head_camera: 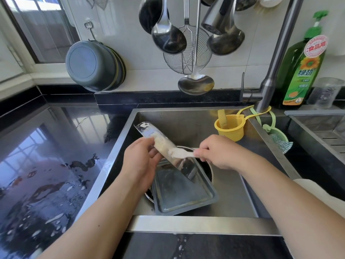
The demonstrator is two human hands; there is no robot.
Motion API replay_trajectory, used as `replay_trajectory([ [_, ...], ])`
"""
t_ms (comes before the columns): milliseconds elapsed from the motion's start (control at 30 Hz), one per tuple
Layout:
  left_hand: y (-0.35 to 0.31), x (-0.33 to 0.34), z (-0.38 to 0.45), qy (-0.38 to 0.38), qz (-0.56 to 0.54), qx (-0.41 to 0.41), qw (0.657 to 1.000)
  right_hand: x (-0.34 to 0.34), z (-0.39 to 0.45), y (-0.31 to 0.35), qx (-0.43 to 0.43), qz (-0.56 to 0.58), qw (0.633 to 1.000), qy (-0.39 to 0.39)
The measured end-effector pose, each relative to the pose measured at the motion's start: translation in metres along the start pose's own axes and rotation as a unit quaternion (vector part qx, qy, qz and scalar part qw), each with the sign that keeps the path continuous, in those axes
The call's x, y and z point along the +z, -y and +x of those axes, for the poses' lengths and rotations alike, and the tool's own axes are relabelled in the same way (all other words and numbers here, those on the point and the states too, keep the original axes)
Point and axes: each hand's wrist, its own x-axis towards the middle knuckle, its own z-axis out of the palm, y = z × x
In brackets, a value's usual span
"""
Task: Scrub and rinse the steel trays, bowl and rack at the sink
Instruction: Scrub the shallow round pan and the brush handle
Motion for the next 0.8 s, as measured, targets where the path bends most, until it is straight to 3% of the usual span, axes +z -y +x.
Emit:
replay_trajectory([
  [100, -0.001, 0.0, 0.003, -0.013, -0.006, 0.013, 1.0, 0.0, -0.003, -0.011, 0.048, -0.118, 0.989, 0.071],
  [300, 0.01, 0.013, -0.006, 0.021, 0.127, -0.017, 0.992, 0.009, 0.009, 0.01, -0.042, 0.008, 0.996, -0.085],
  [467, 0.0, 0.003, 0.0, -0.026, 0.087, -0.006, 0.996, 0.009, 0.002, -0.007, 0.003, -0.099, 0.994, 0.043],
  [633, 0.003, 0.008, -0.006, 0.002, 0.116, -0.01, 0.993, 0.007, 0.009, 0.009, -0.055, 0.02, 0.994, -0.096],
  [800, 0.001, 0.006, -0.006, 0.003, 0.095, -0.016, 0.995, 0.002, 0.005, -0.001, -0.026, 0.007, 0.999, -0.023],
])
